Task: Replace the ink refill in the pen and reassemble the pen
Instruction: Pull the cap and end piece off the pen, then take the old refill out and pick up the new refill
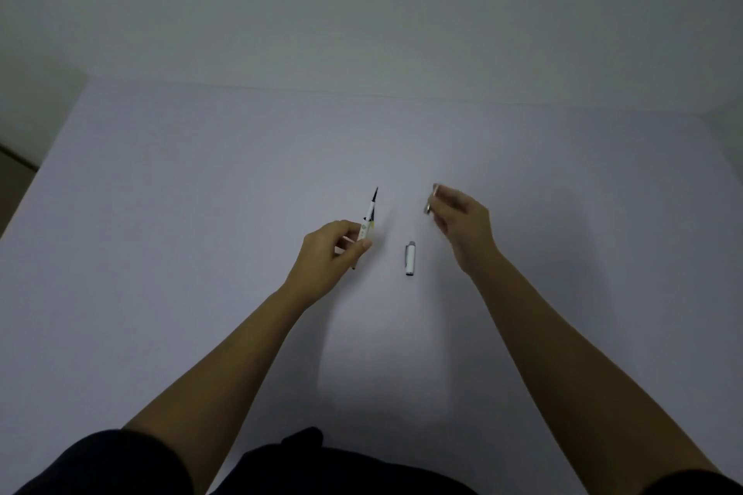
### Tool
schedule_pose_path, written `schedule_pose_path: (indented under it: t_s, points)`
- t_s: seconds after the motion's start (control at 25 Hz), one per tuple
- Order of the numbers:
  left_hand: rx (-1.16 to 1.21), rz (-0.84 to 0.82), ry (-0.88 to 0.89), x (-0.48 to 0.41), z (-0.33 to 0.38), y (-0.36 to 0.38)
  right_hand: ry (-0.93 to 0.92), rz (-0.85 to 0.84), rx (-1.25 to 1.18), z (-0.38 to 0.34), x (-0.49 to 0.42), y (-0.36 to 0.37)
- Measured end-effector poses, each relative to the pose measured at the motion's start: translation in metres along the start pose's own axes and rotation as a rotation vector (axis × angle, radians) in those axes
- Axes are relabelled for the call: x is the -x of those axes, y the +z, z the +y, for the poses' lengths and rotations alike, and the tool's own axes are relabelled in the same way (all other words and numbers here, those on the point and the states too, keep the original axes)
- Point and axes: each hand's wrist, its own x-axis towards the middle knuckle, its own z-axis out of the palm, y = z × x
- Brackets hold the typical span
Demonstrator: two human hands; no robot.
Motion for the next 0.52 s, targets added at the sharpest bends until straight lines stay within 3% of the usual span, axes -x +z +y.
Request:
schedule_pose_path:
  t_s: [0.16,0.52]
  points:
    - [-0.031,0.017,0.008,-0.004,-0.005,-0.001,0.103,0.14,0.485,0.052,-0.003,-0.016]
    - [-0.012,0.011,-0.012,-0.01,-0.01,-0.004,0.095,0.126,0.502,0.083,0.0,-0.01]
